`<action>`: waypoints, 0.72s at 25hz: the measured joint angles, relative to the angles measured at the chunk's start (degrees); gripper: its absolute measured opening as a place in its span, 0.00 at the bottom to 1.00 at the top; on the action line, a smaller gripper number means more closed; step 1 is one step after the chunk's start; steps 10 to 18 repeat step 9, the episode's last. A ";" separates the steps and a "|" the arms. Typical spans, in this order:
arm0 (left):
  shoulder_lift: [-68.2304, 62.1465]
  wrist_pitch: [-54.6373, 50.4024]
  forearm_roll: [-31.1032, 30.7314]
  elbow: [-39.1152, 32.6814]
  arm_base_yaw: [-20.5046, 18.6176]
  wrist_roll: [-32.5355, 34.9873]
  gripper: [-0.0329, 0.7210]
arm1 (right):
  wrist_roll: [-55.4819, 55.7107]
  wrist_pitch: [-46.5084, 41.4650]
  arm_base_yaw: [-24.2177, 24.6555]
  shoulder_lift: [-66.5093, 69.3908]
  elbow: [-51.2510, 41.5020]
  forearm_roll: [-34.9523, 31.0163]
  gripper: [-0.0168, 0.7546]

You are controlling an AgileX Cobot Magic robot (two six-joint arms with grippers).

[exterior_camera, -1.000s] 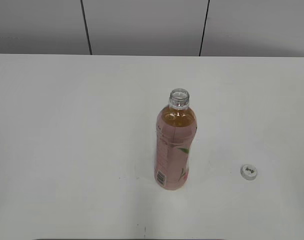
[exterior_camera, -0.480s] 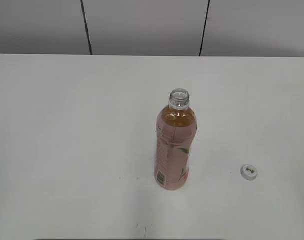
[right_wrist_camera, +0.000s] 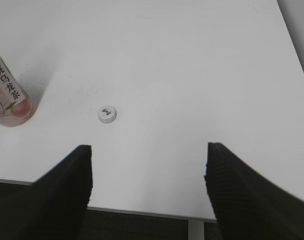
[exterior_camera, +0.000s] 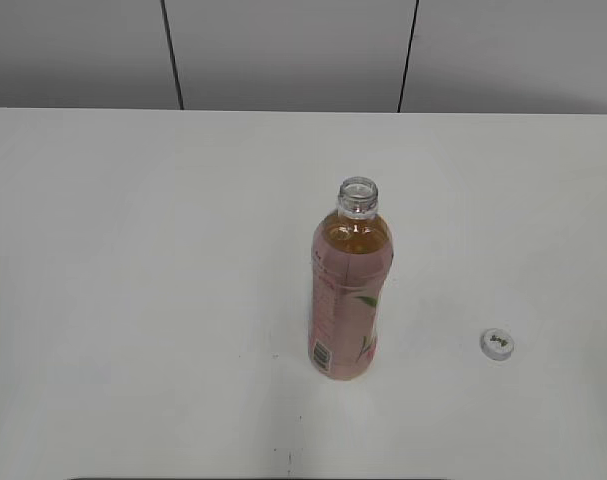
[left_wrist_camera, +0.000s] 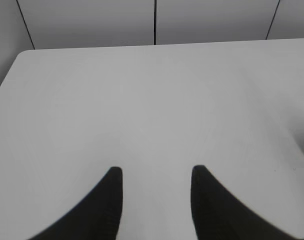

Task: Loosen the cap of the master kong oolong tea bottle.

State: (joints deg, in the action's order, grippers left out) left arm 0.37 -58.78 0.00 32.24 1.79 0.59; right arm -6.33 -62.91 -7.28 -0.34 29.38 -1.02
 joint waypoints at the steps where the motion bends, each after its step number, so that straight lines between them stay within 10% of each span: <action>1: 0.00 0.00 0.00 0.00 0.00 0.00 0.42 | 0.00 0.00 0.00 0.00 0.00 0.00 0.71; 18: 0.00 0.00 0.30 0.00 0.00 0.05 0.42 | 0.00 0.00 0.00 0.00 0.00 0.00 0.71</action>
